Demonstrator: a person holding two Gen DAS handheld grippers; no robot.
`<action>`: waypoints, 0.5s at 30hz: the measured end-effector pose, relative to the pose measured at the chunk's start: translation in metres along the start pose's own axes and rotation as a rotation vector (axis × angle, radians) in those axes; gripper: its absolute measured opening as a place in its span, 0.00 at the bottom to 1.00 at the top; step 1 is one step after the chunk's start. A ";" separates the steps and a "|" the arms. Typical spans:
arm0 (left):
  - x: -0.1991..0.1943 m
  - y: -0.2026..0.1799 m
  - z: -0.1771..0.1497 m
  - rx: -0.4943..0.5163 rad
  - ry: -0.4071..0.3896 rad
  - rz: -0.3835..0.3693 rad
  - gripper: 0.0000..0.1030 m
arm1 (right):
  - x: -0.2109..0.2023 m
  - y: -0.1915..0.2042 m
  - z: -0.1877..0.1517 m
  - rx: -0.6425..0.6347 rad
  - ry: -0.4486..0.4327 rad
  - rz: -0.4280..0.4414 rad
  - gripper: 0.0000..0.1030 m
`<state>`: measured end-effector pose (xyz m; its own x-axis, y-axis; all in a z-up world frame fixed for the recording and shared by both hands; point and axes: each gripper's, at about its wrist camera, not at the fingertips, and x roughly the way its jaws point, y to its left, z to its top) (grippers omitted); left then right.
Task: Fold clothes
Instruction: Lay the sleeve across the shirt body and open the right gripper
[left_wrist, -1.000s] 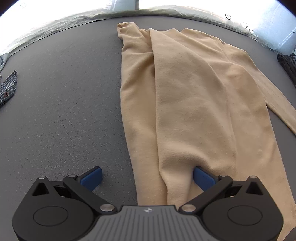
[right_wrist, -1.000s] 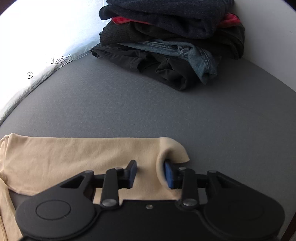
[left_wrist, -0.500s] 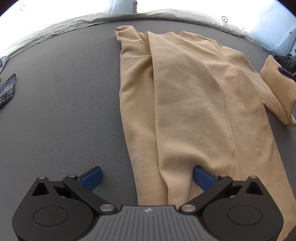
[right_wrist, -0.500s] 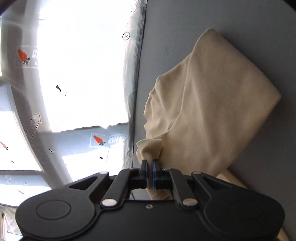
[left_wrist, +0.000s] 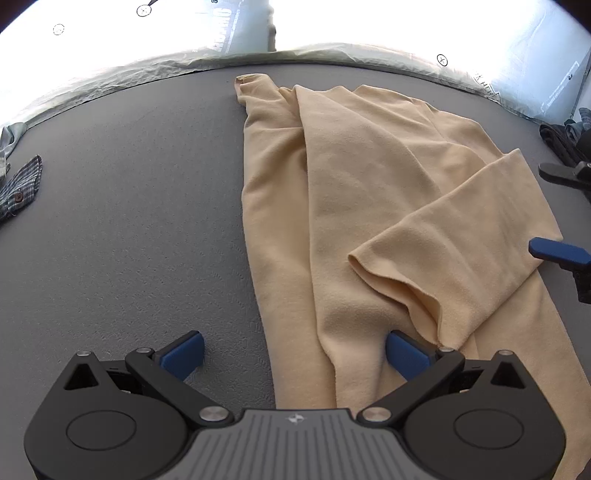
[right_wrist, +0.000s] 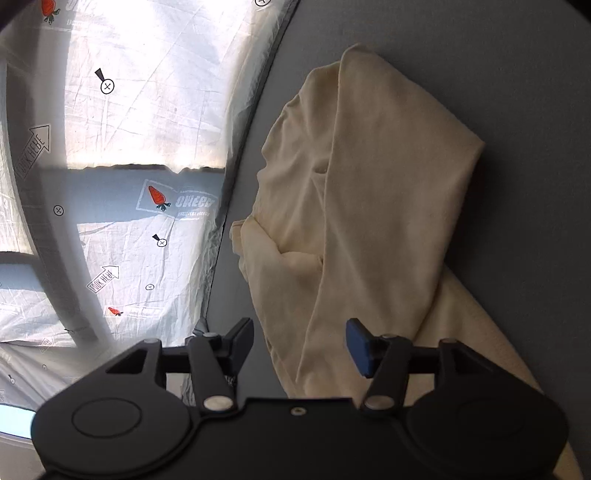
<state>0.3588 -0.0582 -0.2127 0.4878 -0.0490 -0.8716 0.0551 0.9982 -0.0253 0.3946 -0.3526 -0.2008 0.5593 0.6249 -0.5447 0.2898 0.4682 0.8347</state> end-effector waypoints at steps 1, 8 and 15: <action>0.001 0.000 0.003 -0.003 0.020 0.000 1.00 | -0.006 0.005 0.003 -0.093 -0.037 -0.078 0.60; -0.011 0.003 0.013 -0.037 0.057 0.011 1.00 | -0.002 0.024 -0.037 -0.717 -0.132 -0.595 0.67; -0.032 -0.014 0.029 0.008 -0.037 -0.083 1.00 | 0.015 0.013 -0.045 -0.876 -0.027 -0.630 1.00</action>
<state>0.3679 -0.0716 -0.1703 0.5135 -0.1335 -0.8477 0.1037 0.9902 -0.0931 0.3718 -0.3088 -0.2013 0.5240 0.1060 -0.8451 -0.1188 0.9916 0.0506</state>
